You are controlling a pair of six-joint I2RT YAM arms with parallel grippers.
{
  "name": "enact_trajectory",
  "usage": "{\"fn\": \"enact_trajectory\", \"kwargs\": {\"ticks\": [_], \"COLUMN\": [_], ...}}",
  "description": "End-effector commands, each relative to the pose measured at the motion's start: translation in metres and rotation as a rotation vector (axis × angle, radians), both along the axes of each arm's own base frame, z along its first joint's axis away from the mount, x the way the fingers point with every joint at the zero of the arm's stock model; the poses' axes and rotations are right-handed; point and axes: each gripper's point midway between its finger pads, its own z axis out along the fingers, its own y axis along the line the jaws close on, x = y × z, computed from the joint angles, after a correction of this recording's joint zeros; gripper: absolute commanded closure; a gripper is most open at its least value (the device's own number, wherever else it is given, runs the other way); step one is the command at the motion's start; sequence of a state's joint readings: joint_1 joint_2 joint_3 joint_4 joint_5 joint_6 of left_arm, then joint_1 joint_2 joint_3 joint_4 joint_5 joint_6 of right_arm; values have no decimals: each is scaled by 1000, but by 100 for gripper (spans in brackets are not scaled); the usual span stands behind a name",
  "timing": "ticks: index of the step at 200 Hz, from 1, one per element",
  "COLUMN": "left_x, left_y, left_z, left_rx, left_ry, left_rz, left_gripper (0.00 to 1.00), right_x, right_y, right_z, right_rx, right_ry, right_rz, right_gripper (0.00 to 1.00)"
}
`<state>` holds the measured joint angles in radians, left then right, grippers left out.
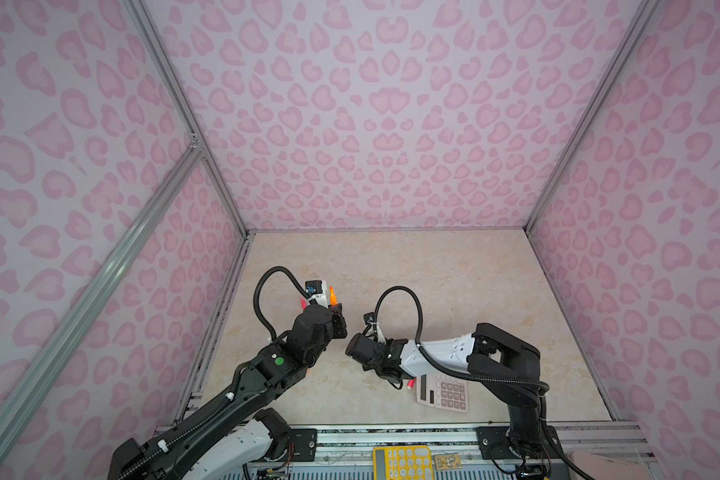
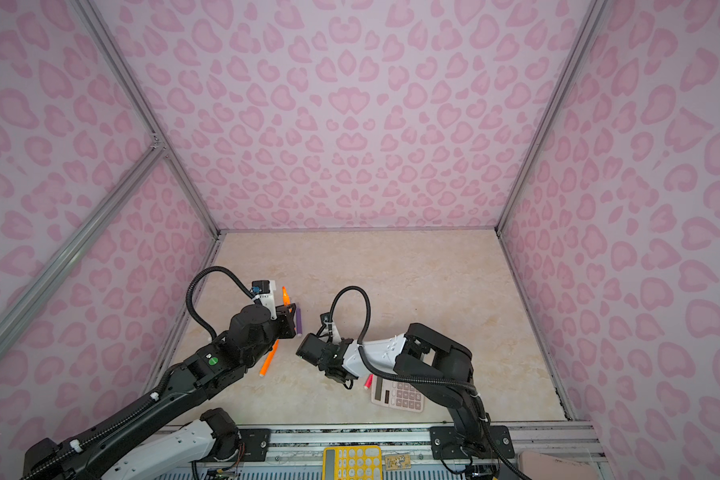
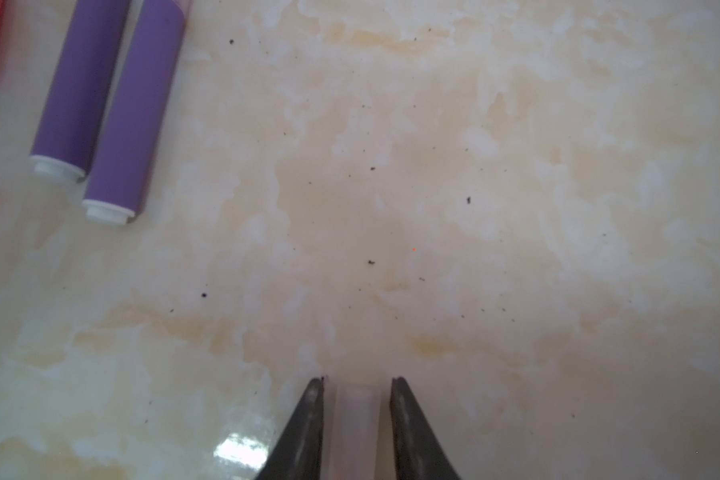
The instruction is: Insert the pens into the pen caps
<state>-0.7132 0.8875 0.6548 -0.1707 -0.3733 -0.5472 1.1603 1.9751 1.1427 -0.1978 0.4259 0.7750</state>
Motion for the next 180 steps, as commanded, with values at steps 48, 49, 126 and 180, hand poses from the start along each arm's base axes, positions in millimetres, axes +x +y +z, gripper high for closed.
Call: {"fn": "enact_trajectory", "kwargs": {"ticks": [48, 49, 126, 180], "left_x": [1, 1, -2, -21], "left_y": [-1, -1, -11, -66], "left_z": [9, 9, 10, 27], "left_rx": [-21, -21, -40, -133], "left_ry": [-17, -17, -30, -102], "left_rz": [0, -1, -61, -373], "left_gripper": [97, 97, 97, 97], "right_x": [-6, -5, 36, 69], "right_y": [-11, -11, -32, -72], "right_z": [-12, -11, 85, 184], "right_rx": [-46, -46, 202, 582], "right_ry": [38, 38, -88, -241], "right_rz": [-3, -4, -87, -162], "right_gripper": [82, 83, 100, 100]}}
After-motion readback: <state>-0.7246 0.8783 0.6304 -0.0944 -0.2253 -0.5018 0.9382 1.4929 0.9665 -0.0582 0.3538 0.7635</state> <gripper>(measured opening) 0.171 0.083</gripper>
